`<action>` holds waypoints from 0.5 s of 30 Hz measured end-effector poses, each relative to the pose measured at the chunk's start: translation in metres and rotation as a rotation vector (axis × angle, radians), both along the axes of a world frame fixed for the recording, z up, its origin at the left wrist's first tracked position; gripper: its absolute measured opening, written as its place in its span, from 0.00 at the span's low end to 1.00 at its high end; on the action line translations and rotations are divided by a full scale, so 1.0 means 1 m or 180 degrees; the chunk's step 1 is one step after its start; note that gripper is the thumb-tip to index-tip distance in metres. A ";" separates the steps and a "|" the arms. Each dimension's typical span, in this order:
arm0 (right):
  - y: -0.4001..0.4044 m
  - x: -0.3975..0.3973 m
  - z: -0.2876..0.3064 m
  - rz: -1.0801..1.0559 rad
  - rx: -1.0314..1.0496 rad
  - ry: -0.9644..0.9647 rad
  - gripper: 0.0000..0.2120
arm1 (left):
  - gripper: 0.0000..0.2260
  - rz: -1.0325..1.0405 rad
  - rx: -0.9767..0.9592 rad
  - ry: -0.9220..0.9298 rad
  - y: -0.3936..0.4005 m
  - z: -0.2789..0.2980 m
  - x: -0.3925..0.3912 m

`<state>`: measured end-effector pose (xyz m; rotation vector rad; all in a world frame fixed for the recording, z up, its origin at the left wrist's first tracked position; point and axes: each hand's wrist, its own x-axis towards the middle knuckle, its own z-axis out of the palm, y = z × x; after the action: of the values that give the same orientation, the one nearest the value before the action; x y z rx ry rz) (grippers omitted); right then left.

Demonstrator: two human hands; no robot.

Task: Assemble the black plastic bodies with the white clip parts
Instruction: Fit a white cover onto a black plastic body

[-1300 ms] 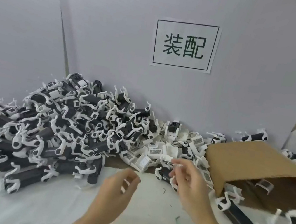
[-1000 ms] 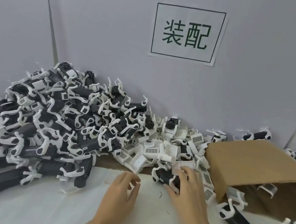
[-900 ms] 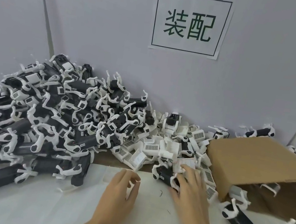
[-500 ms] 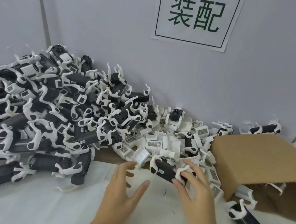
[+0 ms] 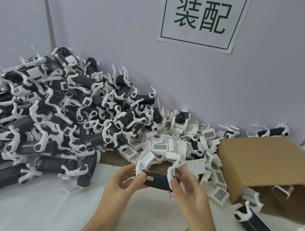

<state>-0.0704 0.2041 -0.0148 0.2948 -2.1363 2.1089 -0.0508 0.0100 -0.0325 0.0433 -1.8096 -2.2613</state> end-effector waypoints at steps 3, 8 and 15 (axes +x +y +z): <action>-0.002 0.000 0.000 0.0209 -0.0033 -0.0139 0.20 | 0.21 -0.0053 -0.0010 0.0064 0.001 0.000 0.001; 0.008 -0.002 0.005 0.0329 -0.0055 -0.0144 0.24 | 0.25 -0.0434 -0.0080 0.0130 -0.005 -0.002 -0.001; 0.020 -0.004 0.005 0.1018 -0.0140 -0.0096 0.27 | 0.32 -0.1249 0.2009 -0.0099 -0.009 0.007 -0.003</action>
<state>-0.0743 0.2244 -0.0103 0.6428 -2.1787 2.3346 -0.0533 0.0007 -0.0253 -0.1801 -1.1136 -3.0361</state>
